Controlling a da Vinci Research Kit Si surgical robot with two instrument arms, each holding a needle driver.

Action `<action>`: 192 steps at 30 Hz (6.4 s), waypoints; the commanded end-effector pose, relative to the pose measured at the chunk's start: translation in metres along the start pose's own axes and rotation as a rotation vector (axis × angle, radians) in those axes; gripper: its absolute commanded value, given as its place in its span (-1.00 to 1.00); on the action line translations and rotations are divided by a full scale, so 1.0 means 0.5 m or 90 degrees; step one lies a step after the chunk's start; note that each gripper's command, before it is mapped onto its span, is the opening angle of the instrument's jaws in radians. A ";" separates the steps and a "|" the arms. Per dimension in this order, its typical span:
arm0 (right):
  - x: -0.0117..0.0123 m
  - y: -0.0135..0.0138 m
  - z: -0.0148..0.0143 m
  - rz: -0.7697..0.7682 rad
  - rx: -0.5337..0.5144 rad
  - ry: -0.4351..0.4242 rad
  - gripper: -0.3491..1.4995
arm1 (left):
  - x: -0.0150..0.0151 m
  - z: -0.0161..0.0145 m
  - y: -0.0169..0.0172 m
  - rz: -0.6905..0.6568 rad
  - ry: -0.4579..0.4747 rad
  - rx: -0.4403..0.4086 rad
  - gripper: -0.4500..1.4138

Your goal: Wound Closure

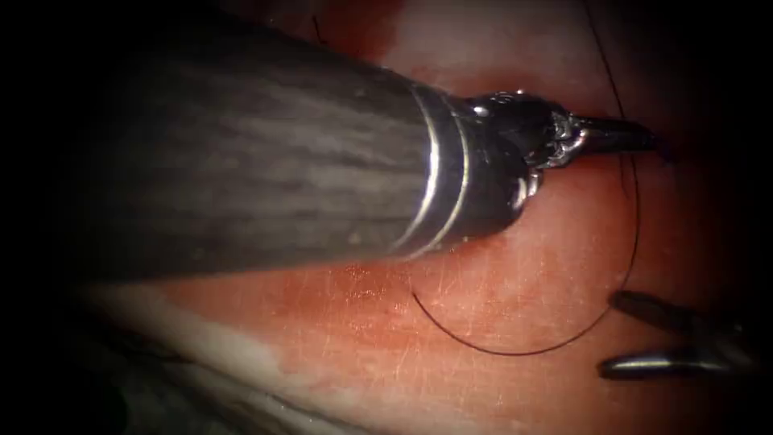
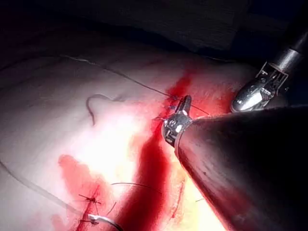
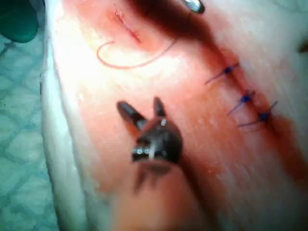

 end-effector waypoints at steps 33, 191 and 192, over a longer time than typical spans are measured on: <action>0.0250 -0.0133 0.0192 0.063 0.266 0.049 0.36 | -0.0067 -0.0253 0.0077 0.136 -0.029 -0.046 -1.00; 0.0276 -0.0012 0.0317 0.005 0.019 0.235 0.56 | -0.0195 -0.0334 0.0046 0.549 0.037 -0.040 -1.00; 0.0273 -0.0012 0.0323 0.004 0.012 0.226 0.56 | -0.0193 -0.0335 0.0055 0.547 0.037 -0.041 -1.00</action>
